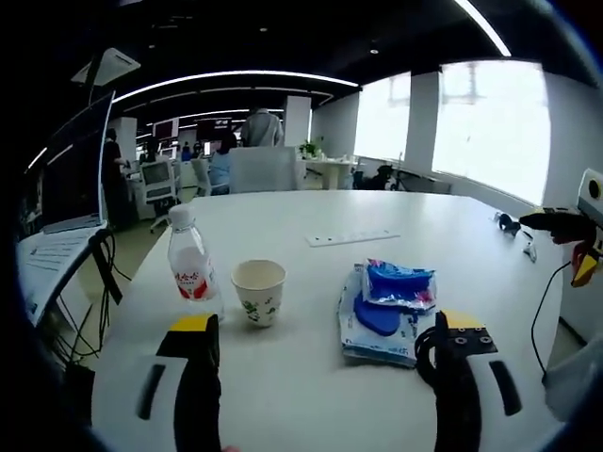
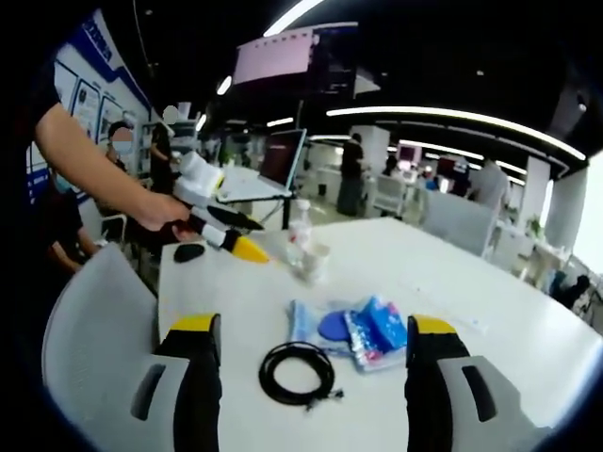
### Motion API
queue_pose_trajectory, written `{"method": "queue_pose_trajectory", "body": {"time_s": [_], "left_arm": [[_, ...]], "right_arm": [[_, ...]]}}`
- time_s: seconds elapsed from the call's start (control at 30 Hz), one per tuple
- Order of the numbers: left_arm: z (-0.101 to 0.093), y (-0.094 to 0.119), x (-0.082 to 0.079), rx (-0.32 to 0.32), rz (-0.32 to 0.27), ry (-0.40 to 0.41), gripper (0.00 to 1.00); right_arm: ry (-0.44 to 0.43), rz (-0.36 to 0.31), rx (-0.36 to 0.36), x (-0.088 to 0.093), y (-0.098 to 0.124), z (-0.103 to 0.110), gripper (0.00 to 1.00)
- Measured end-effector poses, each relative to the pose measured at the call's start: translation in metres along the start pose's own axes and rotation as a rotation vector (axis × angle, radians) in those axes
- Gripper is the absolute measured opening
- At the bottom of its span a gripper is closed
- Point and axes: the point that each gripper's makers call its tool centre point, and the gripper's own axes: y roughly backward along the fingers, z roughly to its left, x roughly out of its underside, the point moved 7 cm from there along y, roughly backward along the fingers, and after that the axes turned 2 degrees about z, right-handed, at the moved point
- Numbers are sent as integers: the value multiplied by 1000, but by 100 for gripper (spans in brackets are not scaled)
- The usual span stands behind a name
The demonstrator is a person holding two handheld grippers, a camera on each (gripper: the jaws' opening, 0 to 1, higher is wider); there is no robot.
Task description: Arrange the tabletop items into an orderly group along one side of the table until the central work area is clear of visible clutter.
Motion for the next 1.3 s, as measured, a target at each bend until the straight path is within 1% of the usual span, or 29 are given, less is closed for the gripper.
{"method": "queue_pose_trajectory", "body": {"time_s": [0.07, 0.13, 0.23, 0.5, 0.77, 0.93, 1.3], "left_arm": [[-5, 1, 0, 15, 4, -16, 93], [-8, 1, 0, 26, 11, -27, 92], [-11, 2, 0, 36, 14, -37, 92], [-17, 1, 5, 57, 30, -56, 89], [-34, 2, 10, 100, 43, -89, 86], [-42, 2, 14, 118, 53, -114, 86], [-54, 2, 26, 156, 81, -135, 81]], "right_arm": [[7, 11, -4, 3, -1, 0, 71], [6, 14, -7, 5, -2, 0, 69], [-1, 19, -13, 8, -4, 1, 66], [20, 49, -32, 15, -7, 3, 56], [18, 82, -52, 24, -13, 7, 46], [10, 98, -53, 30, -17, 6, 44], [-10, 164, -65, 46, -25, 10, 39]]}}
